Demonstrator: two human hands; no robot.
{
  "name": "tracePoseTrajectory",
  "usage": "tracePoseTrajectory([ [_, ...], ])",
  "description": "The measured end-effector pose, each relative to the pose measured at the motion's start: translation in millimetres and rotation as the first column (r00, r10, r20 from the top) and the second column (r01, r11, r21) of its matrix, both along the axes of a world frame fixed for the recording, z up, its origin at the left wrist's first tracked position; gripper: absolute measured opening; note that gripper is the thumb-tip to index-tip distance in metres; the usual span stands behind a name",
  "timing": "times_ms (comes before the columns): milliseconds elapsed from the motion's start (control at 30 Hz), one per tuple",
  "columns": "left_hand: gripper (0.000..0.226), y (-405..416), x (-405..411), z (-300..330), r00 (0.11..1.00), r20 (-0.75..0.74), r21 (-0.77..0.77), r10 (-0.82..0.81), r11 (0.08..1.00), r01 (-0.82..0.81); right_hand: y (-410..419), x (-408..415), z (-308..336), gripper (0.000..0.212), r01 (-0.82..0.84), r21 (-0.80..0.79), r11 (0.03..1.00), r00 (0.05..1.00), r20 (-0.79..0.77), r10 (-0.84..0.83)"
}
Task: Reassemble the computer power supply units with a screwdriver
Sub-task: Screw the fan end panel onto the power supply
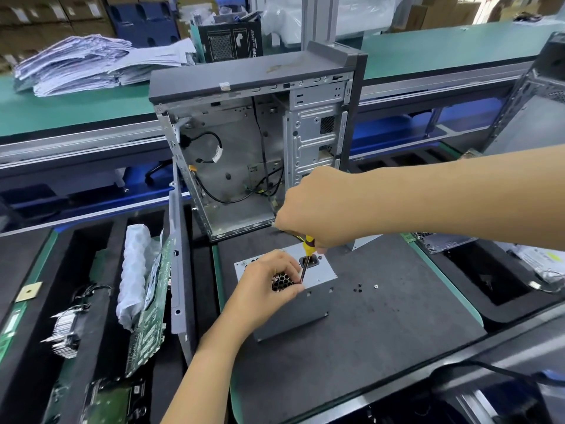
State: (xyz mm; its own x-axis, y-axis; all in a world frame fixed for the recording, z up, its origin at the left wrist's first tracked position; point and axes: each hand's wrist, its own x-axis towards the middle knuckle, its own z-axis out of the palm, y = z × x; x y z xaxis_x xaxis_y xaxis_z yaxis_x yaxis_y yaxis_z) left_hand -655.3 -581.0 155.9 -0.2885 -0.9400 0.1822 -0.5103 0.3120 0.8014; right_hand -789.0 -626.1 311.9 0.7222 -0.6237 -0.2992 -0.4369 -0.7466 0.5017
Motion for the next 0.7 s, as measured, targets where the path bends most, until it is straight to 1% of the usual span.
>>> tracePoseTrajectory([
  [100, 0.022, 0, -1, 0, 1.000, -0.005, -0.009, 0.015, 1.000, -0.015, -2, 0, 0, 0.049, -0.033, -0.008, 0.999, 0.999, 0.007, 0.033],
  [233, 0.021, 2, -2, 0, 1.000, -0.007, -0.022, 0.028, 0.999, -0.028, -6, -1, -3, 0.051, -0.039, 0.010, 0.999, 0.999, 0.022, 0.039],
  [267, 0.020, 2, -2, 0, 1.000, -0.010, -0.023, 0.028, 0.999, -0.029, -7, 0, -6, 0.047, -0.027, 0.007, 1.000, 0.999, 0.042, 0.027],
  [333, 0.019, 3, -3, 1, 1.000, -0.010, -0.020, 0.030, 0.999, -0.030, -11, 1, -12, 0.026, 0.022, -0.019, 1.000, 0.994, 0.106, -0.020],
  [367, 0.019, 3, -3, 1, 1.000, -0.005, -0.019, 0.030, 0.999, -0.030, -13, 3, -16, 0.020, 0.042, -0.028, 0.999, 0.991, 0.129, -0.038],
  [400, 0.019, 3, -3, 2, 1.000, 0.002, -0.021, 0.028, 0.999, -0.028, -15, 4, -19, 0.019, 0.036, -0.033, 0.999, 0.989, 0.147, -0.031],
  [467, 0.013, 4, -3, 2, 1.000, 0.025, -0.034, 0.014, 0.999, -0.013, -21, 9, -24, 0.023, 0.033, -0.039, 0.999, 0.991, 0.133, -0.027],
  [533, 0.006, 4, -3, 2, 0.999, 0.045, -0.040, 0.010, 0.999, -0.008, -27, 10, -28, 0.037, 0.042, -0.065, 0.997, 0.991, 0.128, -0.033],
  [600, 0.008, 5, -3, 1, 0.999, 0.037, -0.034, 0.009, 0.999, -0.008, -29, 10, -29, 0.054, 0.026, -0.074, 0.997, 0.994, 0.108, -0.018],
  [633, 0.010, 5, -3, 1, 0.999, 0.034, -0.034, 0.008, 0.999, -0.006, -28, 10, -29, 0.059, 0.015, -0.070, 0.997, 0.995, 0.097, -0.009],
  [700, 0.012, 6, -2, 1, 0.999, 0.042, -0.042, 0.003, 0.999, -0.001, -25, 9, -29, 0.059, 0.013, -0.045, 0.999, 0.998, 0.062, -0.010],
])
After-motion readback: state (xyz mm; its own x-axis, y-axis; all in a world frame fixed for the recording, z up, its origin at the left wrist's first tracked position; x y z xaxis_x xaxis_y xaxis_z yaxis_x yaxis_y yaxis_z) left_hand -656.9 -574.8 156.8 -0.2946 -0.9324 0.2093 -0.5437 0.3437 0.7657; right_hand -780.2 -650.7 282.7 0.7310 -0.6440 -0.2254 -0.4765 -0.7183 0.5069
